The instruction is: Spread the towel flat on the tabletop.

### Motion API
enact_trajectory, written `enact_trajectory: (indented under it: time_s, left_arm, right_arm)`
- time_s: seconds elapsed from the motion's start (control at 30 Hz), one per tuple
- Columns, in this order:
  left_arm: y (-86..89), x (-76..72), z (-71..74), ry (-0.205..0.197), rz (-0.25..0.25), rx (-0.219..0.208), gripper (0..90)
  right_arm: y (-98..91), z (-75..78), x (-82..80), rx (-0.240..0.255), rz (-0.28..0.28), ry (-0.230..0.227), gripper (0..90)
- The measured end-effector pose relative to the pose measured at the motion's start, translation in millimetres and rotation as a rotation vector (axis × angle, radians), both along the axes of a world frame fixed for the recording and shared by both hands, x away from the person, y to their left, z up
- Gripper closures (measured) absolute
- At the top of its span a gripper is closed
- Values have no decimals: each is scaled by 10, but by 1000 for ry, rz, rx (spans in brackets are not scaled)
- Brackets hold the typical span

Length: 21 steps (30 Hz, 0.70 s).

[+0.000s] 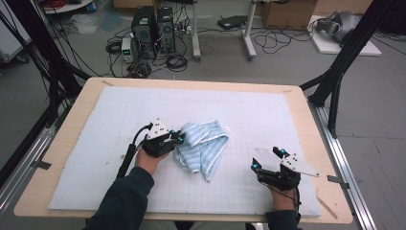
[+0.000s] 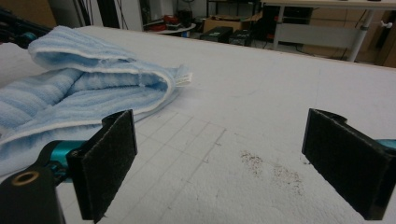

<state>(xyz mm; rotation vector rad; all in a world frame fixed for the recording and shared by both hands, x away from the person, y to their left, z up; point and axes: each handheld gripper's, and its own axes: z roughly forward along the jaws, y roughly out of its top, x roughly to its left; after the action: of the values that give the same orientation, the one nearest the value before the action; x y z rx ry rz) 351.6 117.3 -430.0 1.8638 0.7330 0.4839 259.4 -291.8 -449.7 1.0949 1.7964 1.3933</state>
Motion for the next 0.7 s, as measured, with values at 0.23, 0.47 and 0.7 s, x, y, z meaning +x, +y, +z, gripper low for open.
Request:
enact_trajectory:
  time_s: [0.23, 0.47, 0.7]
  left_arm:
    - [85, 15, 47, -1, 25, -49, 838]
    - [241, 48, 95, -2, 98, -78, 841]
    - [391, 78, 90, 1, 162, -92, 843]
  right_arm:
    - [9, 0, 2, -6, 2, 2, 93]
    - [29, 6, 23, -32, 12, 25, 94]
    - [159, 18, 112, 70, 80, 141, 183]
